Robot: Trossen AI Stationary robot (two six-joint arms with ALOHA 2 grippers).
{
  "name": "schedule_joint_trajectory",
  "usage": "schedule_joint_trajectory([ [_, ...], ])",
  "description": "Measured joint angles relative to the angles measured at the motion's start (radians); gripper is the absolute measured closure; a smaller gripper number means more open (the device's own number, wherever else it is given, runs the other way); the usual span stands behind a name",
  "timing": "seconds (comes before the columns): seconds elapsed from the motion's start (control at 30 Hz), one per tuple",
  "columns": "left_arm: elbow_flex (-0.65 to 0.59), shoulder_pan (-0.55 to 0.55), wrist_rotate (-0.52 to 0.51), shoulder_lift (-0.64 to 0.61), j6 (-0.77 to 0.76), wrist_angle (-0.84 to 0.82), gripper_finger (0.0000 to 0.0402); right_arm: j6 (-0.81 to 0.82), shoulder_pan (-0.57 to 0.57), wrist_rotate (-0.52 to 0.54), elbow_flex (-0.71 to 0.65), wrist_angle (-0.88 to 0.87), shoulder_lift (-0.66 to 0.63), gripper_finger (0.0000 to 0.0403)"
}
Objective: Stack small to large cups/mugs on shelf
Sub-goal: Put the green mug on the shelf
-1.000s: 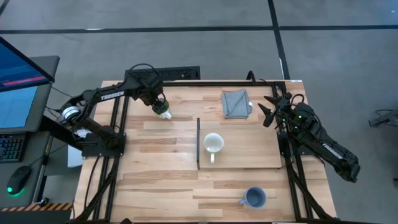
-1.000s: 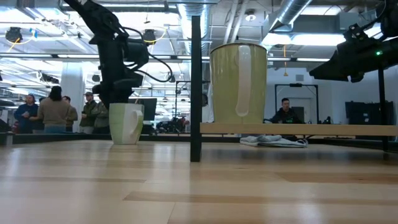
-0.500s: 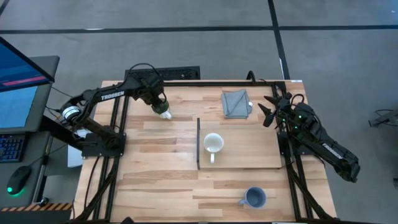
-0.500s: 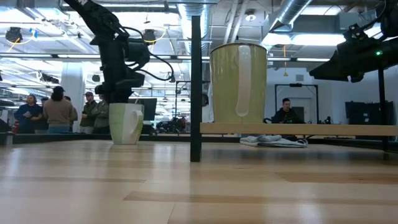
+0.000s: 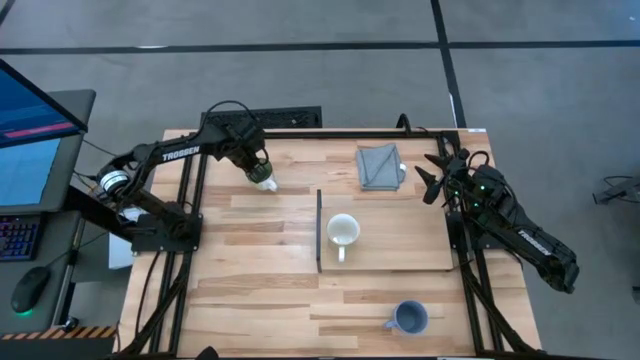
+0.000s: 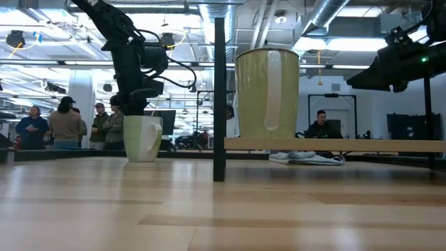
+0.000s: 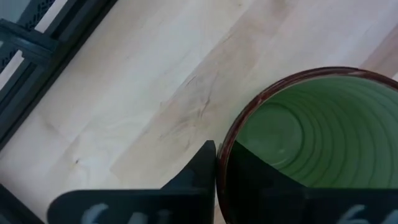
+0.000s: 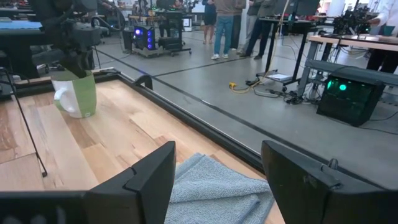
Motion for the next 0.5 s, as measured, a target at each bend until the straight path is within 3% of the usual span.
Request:
schedule_joint_trajectory([
  [0.5,0.006,0.0,0.05,0.001,0.026,0.03,0.0397,0.0,0.0,0.0,0.0,0.0,0.0,0.0142],
])
